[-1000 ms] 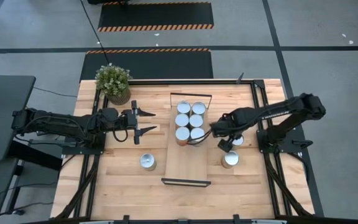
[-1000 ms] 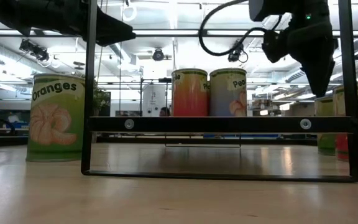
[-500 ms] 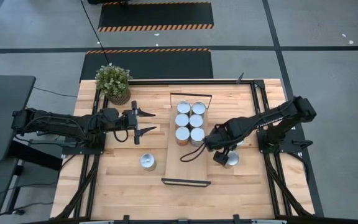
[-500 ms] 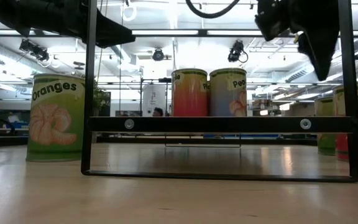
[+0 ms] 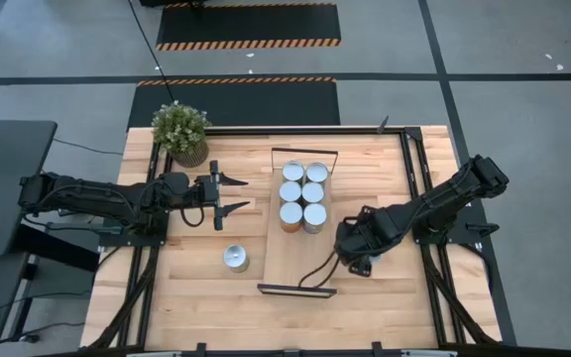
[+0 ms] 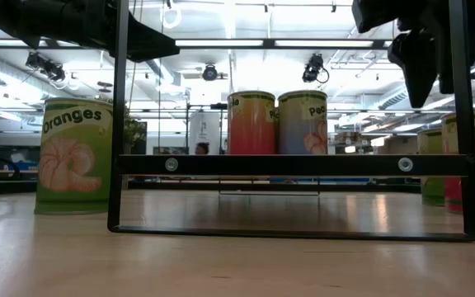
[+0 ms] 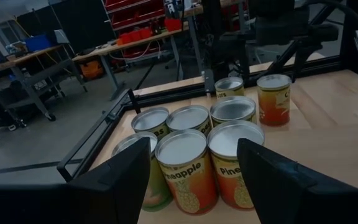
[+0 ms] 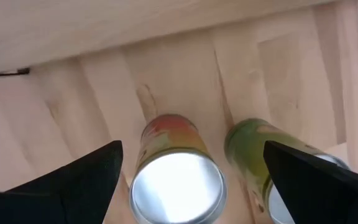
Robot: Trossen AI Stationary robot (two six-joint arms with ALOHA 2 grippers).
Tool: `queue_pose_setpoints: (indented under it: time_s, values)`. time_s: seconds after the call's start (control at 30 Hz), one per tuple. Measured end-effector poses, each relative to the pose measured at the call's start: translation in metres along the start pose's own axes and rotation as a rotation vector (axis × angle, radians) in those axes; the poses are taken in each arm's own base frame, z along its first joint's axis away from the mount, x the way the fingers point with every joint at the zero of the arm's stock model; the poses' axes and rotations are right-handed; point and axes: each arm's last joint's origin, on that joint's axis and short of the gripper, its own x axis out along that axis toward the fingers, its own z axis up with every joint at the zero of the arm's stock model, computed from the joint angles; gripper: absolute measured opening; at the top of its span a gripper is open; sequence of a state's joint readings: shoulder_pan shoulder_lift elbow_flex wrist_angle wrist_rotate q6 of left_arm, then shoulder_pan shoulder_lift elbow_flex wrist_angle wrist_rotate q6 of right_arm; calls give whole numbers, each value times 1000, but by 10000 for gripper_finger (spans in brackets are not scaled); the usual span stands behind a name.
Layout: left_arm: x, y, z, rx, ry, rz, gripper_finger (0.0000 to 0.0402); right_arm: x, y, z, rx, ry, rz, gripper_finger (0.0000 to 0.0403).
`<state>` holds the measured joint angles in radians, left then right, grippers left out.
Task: Pick and place cans onto a shelf
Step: Put the canned corn on the shelf
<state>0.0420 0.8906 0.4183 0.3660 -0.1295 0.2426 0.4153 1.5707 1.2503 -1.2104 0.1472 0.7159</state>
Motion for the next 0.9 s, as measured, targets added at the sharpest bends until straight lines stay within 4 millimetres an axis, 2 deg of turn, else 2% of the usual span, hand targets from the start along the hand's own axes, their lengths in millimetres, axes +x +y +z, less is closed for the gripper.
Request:
queue_pose_setpoints:
  time_s: [0.17, 0.47, 0.67, 0.9]
  values:
    - [0, 0, 0, 11, -2, 0, 245, 0, 3, -3, -87, 13, 8, 397]
    - [0, 0, 0, 5, 1, 0, 245, 24, 17, 0, -181, 127, 8, 397]
    - [0, 0, -1, 6, 6, -2, 245, 34, 18, -5, -229, 232, -52, 397]
    - [0, 0, -1, 5, 12, -3, 245, 41, 19, -8, -327, 257, -60, 390]
